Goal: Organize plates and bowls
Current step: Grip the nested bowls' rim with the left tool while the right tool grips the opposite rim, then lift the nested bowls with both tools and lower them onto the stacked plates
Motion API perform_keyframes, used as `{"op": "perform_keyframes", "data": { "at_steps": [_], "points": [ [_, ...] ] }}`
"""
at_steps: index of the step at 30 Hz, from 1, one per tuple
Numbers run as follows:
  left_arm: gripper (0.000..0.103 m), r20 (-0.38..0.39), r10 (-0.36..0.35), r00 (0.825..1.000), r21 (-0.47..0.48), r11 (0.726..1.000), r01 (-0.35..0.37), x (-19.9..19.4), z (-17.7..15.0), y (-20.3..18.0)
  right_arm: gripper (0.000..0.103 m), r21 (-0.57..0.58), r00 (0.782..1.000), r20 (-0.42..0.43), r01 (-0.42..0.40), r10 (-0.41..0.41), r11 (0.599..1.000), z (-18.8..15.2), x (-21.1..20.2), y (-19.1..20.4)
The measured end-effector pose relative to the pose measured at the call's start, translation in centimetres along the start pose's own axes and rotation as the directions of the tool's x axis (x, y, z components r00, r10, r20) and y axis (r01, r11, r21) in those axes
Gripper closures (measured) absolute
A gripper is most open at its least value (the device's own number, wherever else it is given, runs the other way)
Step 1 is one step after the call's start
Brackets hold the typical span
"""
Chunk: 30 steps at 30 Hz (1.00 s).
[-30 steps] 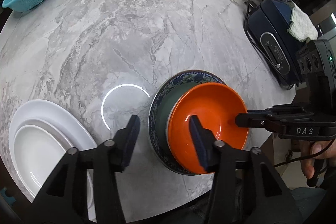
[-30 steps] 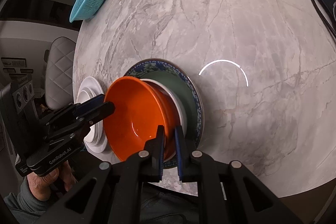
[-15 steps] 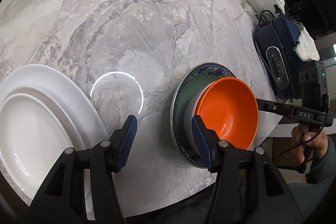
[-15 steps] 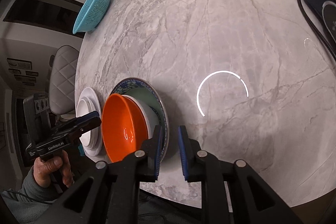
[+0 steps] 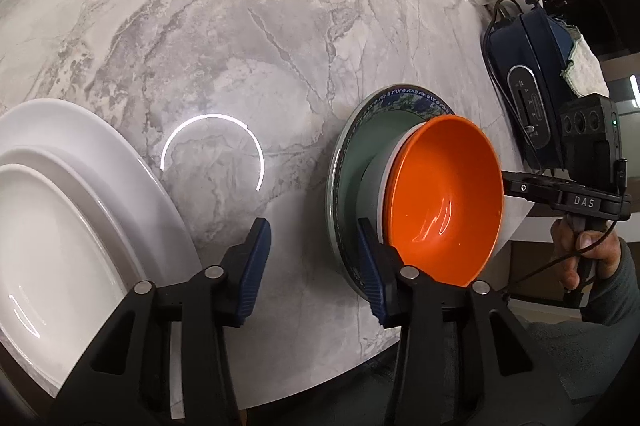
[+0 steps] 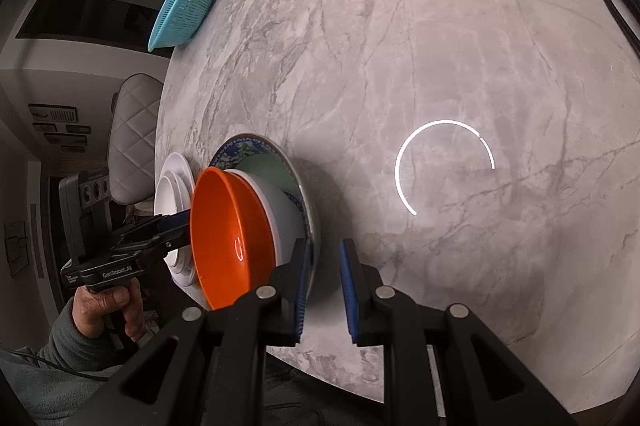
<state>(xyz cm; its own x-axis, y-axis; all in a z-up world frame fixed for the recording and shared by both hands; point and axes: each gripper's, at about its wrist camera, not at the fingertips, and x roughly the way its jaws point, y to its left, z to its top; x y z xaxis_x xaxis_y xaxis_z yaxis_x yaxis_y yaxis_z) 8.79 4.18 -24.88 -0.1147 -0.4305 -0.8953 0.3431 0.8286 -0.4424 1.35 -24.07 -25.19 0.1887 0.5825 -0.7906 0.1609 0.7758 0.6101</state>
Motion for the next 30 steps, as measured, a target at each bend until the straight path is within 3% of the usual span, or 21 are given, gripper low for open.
{"op": "perform_keyframes", "data": {
  "at_steps": [8,17,20,30],
  "points": [
    [0.087,-0.006,-0.012,1.0,0.04,0.999,0.012,1.8,0.2,-1.0,0.081,-0.015,0.999,-0.049,0.007,-0.008,1.0,0.0,1.8,0.1],
    [0.093,0.019,0.001,1.0,0.071,0.997,-0.002,1.9,1.1,-1.7,0.081,-0.029,1.0,-0.017,-0.015,0.015,0.999,0.6,1.9,-0.3],
    [0.093,0.023,-0.006,1.0,0.064,0.998,0.004,1.7,1.1,-1.5,0.092,-0.046,1.0,-0.02,-0.015,0.014,0.999,0.5,1.9,0.2],
    [0.094,0.045,0.009,0.999,0.092,0.996,-0.013,1.5,1.0,-1.4,0.095,-0.067,1.0,-0.012,0.006,-0.006,0.998,0.5,1.9,0.8]
  ]
}}
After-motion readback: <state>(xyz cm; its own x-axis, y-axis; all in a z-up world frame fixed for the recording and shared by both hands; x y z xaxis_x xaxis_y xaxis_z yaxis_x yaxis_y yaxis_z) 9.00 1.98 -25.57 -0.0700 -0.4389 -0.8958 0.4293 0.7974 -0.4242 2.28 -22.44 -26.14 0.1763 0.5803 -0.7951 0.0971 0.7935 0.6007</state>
